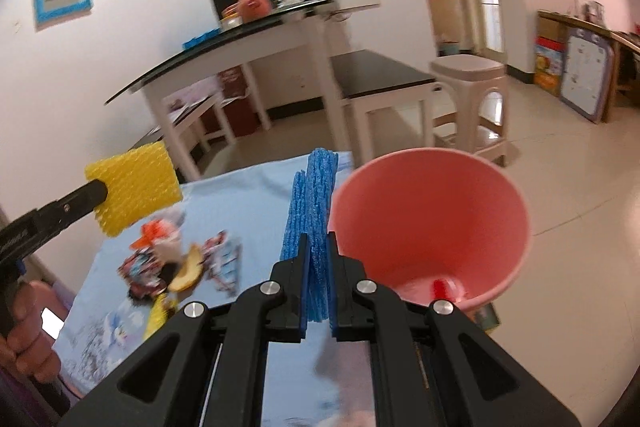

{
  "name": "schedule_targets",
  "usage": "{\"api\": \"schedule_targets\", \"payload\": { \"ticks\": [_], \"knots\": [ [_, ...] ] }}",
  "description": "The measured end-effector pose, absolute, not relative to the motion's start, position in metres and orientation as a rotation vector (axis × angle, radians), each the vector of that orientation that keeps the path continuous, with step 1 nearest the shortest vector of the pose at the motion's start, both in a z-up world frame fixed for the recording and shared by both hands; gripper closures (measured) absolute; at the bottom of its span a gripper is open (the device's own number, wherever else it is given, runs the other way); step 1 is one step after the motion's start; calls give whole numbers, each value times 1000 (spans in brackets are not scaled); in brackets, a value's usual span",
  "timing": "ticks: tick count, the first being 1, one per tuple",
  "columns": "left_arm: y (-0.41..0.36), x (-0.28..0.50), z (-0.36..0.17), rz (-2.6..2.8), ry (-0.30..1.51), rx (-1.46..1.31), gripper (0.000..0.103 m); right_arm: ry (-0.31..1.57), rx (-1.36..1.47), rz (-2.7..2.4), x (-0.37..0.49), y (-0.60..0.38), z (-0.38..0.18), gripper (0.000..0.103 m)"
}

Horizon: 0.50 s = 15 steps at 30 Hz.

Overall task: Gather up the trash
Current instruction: 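Carry both nets over the pink bucket and open both tools to drop them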

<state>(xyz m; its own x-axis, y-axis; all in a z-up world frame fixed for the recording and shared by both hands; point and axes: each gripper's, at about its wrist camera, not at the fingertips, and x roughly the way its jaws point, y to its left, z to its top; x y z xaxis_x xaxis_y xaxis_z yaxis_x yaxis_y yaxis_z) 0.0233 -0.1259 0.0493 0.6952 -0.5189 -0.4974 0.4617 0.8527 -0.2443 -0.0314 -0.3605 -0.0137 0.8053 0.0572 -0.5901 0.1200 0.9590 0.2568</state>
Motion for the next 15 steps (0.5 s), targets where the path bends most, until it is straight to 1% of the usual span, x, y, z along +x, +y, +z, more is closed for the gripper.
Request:
{"api": "schedule_targets", "payload": {
  "ticks": [8, 15],
  "knots": [
    [-207, 35, 35, -656, 626, -29, 95, 625, 331, -139, -33, -417, -19, 96],
    [-264, 46, 10, -699, 671, 39, 95, 651, 362, -183, -26, -449, -38, 96]
  ]
}}
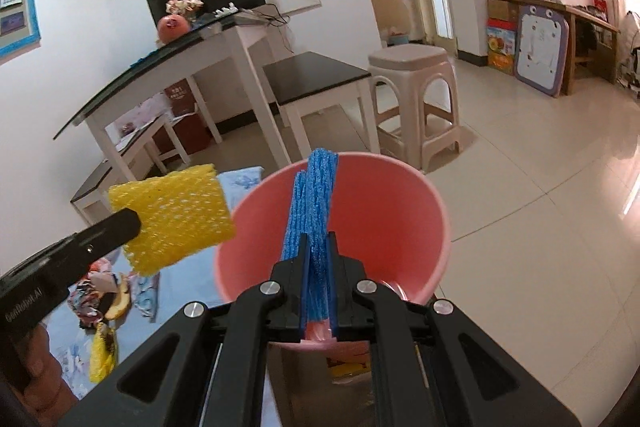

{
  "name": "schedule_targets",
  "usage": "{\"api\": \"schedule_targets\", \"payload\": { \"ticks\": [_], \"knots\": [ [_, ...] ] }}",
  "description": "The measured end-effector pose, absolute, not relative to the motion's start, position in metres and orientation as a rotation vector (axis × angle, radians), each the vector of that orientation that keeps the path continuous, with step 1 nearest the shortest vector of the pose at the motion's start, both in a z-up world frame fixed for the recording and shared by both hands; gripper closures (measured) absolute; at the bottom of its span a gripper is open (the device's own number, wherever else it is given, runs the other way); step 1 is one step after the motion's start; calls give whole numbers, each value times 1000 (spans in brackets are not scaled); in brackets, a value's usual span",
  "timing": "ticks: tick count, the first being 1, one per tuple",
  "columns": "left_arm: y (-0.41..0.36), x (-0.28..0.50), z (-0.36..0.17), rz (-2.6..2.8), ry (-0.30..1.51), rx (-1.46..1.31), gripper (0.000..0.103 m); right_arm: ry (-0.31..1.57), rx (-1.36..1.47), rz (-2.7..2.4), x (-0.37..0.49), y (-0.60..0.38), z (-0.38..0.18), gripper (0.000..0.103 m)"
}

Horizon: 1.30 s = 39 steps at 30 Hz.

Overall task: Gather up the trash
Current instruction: 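Carry both nets over the pink bucket and open both tools to drop them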

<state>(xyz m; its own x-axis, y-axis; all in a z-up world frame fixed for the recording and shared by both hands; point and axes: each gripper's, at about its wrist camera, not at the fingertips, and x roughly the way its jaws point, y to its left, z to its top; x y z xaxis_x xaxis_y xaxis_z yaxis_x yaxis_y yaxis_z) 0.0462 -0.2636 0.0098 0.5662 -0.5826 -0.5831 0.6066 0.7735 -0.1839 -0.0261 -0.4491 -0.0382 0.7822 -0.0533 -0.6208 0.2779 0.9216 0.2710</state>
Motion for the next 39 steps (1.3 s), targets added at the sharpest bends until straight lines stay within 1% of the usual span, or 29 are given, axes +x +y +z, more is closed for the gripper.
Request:
{"api": "schedule_targets", "payload": {
  "ticks": [12, 22, 24, 25, 26, 27, 28, 29, 31, 33, 39],
  "knots": [
    [-296, 68, -34, -672, 759, 75, 95, 715, 365, -199, -7, -466, -67, 96],
    [-308, 75, -42, -659, 792, 78, 94, 734, 351, -207, -2, -467, -74, 95],
    [-309, 78, -44, -671, 810, 71, 92, 734, 344, -222, -1, -467, -74, 88],
    [-310, 77, -44, -673, 814, 71, 91, 731, 339, -229, -1, -468, -74, 86],
    [-310, 78, -45, -678, 821, 72, 90, 726, 335, -233, -1, -468, -73, 81],
    [-311, 79, -46, -686, 832, 72, 86, 721, 333, -234, -1, -468, -72, 71],
    [-311, 79, -47, -692, 838, 71, 81, 715, 331, -237, -3, -468, -71, 65],
    [-310, 79, -47, -696, 841, 69, 78, 706, 329, -240, -4, -468, -70, 61],
    [-310, 78, -47, -700, 836, 65, 68, 698, 320, -241, -5, -468, -68, 60],
    [-310, 77, -45, -704, 833, 59, 64, 697, 315, -240, -6, -469, -65, 59],
    [-303, 73, -36, -706, 811, 39, 62, 687, 303, -233, -12, -467, -58, 57]
  ]
}}
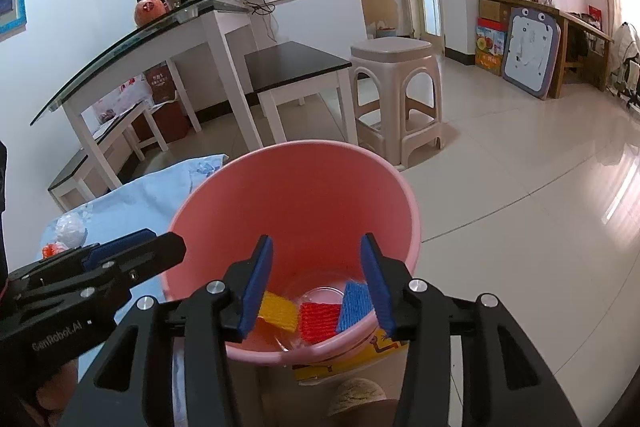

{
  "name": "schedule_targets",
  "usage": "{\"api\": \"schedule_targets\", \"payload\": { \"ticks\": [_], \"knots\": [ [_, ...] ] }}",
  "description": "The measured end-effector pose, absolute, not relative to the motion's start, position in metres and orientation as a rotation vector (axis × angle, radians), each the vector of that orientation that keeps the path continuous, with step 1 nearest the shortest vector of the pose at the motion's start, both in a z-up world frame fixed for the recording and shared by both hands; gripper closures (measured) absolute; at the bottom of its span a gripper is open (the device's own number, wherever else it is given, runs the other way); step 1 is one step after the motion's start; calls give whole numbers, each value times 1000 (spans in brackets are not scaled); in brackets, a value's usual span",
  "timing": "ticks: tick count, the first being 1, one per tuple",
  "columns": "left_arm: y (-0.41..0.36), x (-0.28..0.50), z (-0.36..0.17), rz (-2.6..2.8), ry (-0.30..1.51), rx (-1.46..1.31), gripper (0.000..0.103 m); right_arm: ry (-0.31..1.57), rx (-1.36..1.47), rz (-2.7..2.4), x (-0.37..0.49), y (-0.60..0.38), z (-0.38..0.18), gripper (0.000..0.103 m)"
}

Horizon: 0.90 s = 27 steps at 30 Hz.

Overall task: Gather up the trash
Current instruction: 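Carry both nets over the pink bucket and open both tools to drop them, then move both open tools back over the remaining trash on the table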

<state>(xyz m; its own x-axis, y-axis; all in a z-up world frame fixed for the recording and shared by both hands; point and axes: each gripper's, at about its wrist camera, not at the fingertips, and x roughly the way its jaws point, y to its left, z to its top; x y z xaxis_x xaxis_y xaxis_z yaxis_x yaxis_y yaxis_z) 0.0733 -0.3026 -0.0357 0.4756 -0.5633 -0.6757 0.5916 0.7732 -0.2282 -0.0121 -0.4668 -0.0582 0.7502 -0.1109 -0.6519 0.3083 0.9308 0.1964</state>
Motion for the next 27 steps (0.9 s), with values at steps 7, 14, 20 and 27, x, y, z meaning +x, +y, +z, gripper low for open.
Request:
{"api": "schedule_targets", "payload": {
  "ticks": [7, 14, 20, 27],
  "knots": [
    [-284, 60, -18, -678, 747, 37, 62, 650, 294, -195, -25, -452, -42, 49],
    [-250, 41, -3, -644, 693, 51, 62, 596, 268, -128, -39, -418, -21, 45],
    [-202, 31, 9, -598, 667, 14, 62, 585, 243, -70, -45, -382, -10, 45],
    [-137, 20, 18, -503, 641, -3, 62, 616, 226, 20, -44, -334, -10, 45]
  ]
}}
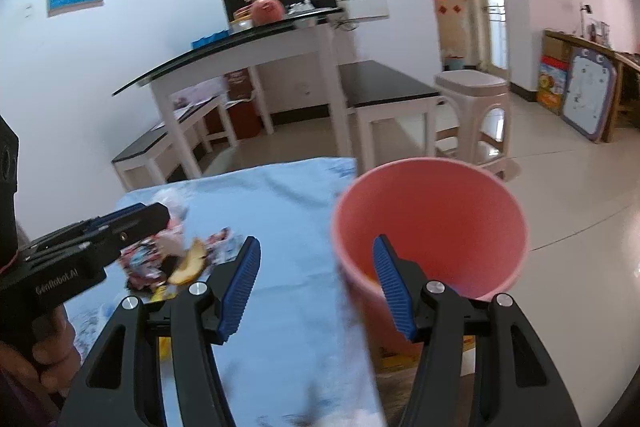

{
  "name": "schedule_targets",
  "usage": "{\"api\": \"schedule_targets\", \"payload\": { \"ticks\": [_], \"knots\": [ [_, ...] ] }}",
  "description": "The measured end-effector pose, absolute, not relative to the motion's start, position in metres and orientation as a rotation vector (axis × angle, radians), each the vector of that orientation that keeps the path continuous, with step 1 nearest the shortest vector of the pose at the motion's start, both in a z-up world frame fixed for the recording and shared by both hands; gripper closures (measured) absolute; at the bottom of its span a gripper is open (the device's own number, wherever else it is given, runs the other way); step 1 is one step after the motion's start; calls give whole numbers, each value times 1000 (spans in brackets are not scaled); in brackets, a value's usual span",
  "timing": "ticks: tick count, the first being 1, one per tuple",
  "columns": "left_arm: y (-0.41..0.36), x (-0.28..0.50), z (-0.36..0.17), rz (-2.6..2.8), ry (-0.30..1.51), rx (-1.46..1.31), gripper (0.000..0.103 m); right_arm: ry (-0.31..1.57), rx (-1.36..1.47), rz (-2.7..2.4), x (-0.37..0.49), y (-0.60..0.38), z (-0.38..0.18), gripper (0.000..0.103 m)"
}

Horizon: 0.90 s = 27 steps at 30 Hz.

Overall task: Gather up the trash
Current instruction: 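Move both open tools back over the remaining trash on the table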

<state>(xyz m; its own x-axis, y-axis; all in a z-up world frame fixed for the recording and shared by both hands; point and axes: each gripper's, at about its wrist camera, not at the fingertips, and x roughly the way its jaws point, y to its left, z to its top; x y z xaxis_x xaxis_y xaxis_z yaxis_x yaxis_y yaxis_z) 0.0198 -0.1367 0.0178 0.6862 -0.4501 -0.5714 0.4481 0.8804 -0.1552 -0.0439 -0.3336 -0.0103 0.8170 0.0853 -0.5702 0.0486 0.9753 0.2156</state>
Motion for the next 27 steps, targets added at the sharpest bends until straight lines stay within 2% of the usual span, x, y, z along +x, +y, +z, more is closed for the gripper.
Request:
{"api": "schedule_targets", "payload": {
  "ticks": [13, 18, 27],
  "knots": [
    [1, 8, -14, -250, 689, -74, 62, 756, 212, 283, -28, -229, -40, 45],
    [23, 16, -39, -207, 763, -108, 62, 816, 163, 347, -21, -195, -56, 45],
    [16, 55, -80, -178, 906, -45, 62, 905, 106, 352, -6, -172, -82, 45]
  ]
}}
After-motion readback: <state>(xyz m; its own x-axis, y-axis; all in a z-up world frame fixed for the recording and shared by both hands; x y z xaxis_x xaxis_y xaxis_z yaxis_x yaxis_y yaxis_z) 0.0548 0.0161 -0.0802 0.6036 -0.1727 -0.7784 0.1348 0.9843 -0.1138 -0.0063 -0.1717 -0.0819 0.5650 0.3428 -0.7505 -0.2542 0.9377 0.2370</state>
